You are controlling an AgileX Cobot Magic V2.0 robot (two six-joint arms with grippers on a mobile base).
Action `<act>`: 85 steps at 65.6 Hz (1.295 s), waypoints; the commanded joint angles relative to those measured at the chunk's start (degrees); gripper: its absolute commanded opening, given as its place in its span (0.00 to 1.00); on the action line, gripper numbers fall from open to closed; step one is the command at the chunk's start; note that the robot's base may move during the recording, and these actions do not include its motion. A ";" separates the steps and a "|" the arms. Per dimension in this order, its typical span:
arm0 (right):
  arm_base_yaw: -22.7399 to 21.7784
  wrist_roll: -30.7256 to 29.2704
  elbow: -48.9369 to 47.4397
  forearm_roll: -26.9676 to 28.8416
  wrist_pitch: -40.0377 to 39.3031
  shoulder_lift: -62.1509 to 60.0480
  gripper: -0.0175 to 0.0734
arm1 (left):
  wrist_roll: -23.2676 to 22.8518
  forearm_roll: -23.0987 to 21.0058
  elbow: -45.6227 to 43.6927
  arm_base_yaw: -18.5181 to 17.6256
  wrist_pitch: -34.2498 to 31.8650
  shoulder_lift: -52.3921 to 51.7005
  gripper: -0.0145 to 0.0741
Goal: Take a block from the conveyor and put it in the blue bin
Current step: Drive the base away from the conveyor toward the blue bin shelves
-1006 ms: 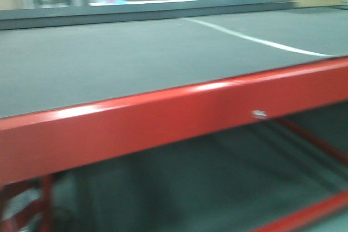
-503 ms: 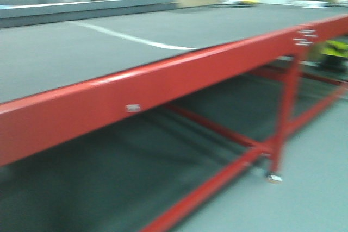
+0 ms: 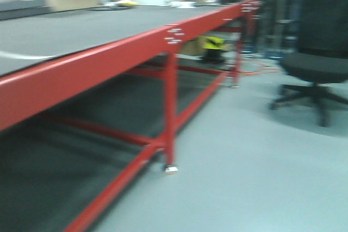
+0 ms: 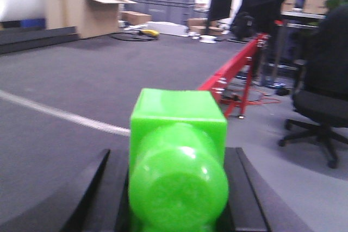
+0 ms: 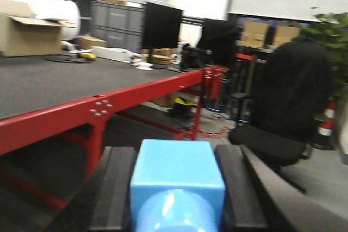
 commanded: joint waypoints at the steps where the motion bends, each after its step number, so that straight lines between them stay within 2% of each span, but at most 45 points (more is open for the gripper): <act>1: -0.13 -0.31 0.02 -0.34 -1.26 -0.12 0.01 | -0.09 0.10 -0.39 -0.33 -0.90 -0.27 0.04; 85: -0.13 -0.31 0.02 -0.34 -1.26 -0.12 0.01 | -0.09 0.10 -0.39 -0.33 -1.11 -0.21 0.04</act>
